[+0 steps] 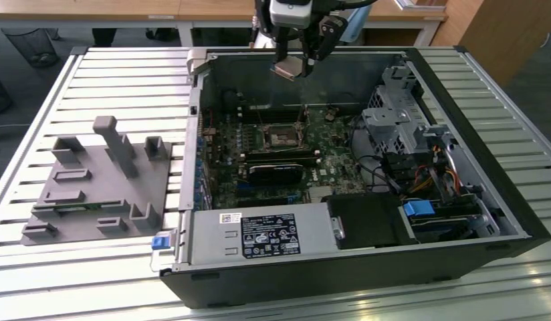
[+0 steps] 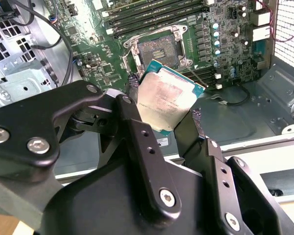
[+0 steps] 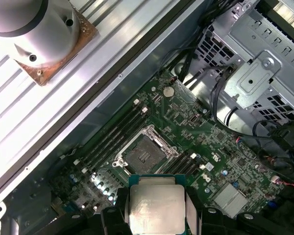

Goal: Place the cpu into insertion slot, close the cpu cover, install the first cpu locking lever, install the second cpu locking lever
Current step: 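Place the cpu into insertion slot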

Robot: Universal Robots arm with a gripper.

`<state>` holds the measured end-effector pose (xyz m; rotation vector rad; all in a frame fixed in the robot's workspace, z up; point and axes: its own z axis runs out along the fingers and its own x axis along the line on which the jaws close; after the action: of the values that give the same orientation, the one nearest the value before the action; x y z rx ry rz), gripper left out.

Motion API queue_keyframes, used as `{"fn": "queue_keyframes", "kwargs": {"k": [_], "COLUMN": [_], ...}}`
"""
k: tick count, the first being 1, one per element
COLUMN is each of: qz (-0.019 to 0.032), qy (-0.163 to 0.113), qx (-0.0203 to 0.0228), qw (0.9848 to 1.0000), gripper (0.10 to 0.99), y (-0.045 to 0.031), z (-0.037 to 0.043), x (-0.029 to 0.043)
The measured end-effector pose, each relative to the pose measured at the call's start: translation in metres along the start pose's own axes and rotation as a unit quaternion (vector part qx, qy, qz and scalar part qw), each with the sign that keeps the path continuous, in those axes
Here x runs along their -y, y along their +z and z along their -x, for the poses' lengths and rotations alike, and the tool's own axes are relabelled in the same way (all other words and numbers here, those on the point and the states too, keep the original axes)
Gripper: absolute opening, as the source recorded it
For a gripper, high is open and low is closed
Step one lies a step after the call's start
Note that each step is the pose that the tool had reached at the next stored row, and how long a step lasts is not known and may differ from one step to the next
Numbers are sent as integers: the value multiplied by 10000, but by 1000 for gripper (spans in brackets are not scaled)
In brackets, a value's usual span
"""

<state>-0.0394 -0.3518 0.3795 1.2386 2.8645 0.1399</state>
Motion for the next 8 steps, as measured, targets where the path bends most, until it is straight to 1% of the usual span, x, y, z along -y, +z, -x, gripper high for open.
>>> {"fn": "queue_keyframes", "kwargs": {"k": [8], "qz": [1], "qy": [79], "qx": [7], "qw": [10000], "gripper": [541], "y": [0], "z": [0], "x": [0]}}
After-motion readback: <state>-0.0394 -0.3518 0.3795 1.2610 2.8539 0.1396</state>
